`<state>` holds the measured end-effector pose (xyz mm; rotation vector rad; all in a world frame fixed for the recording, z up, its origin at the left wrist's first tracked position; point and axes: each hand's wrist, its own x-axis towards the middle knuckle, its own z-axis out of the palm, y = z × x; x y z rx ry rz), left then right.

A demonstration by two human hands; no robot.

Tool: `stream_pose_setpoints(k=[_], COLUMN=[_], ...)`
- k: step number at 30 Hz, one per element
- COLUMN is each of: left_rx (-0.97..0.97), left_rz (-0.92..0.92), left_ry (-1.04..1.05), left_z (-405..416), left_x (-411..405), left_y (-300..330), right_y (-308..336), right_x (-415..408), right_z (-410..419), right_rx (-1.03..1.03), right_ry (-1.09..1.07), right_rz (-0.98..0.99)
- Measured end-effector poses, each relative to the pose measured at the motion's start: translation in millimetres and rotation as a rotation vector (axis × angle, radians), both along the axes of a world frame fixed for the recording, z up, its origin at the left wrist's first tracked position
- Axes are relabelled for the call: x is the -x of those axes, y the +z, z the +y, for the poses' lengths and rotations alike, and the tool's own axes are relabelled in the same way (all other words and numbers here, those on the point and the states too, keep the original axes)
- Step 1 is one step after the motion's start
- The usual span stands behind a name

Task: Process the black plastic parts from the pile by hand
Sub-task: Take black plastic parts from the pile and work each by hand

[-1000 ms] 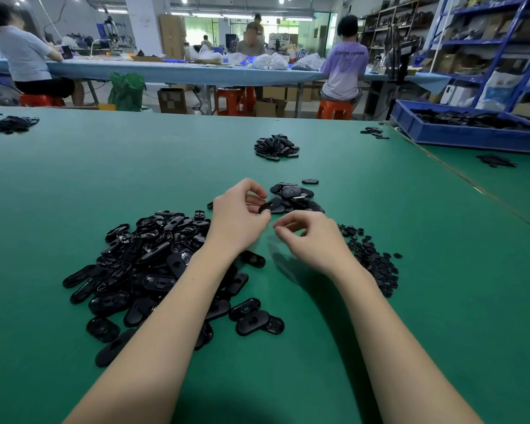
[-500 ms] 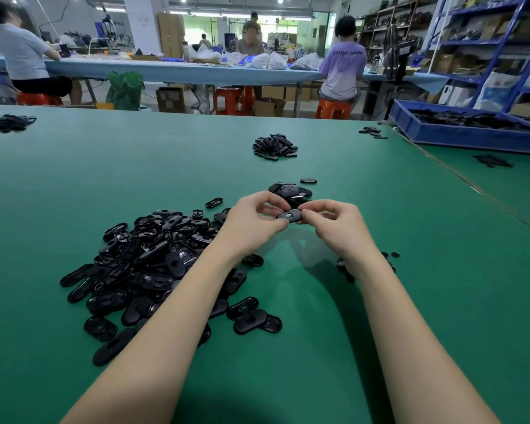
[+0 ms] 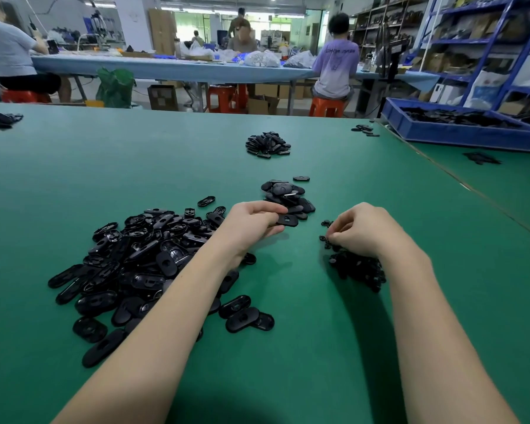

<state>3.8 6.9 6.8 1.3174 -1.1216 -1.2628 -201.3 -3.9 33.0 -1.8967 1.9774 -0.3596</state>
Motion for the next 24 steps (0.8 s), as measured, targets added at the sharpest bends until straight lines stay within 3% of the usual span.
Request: stream_pose_setpoints(k=[7,14,16,20,24], left_rx=[-0.028,-0.043,-0.048,-0.030,-0.010], left_rz=[0.110,0.145,0.148,0.139,0.145], left_ry=[-0.014,0.007,0.014,0.005,-0.025], left_z=[-2,-3,-2,0,3], left_x=[0,-1,-1,0,1], left_y=[0,0,1,2,4], right_y=[-6,-15,-16,-10,-8], right_x=[-10,-12,-11,-19,-28], right_z=[5,2,-1,-2,0], right_rx=[0.004,0.056,0.089,0.140,0.125], right_ry=[-0.049,-0.055,-0.009,0.076,0.134], right_rz=[0.126,0.101,-0.015,-0.507,-0.590])
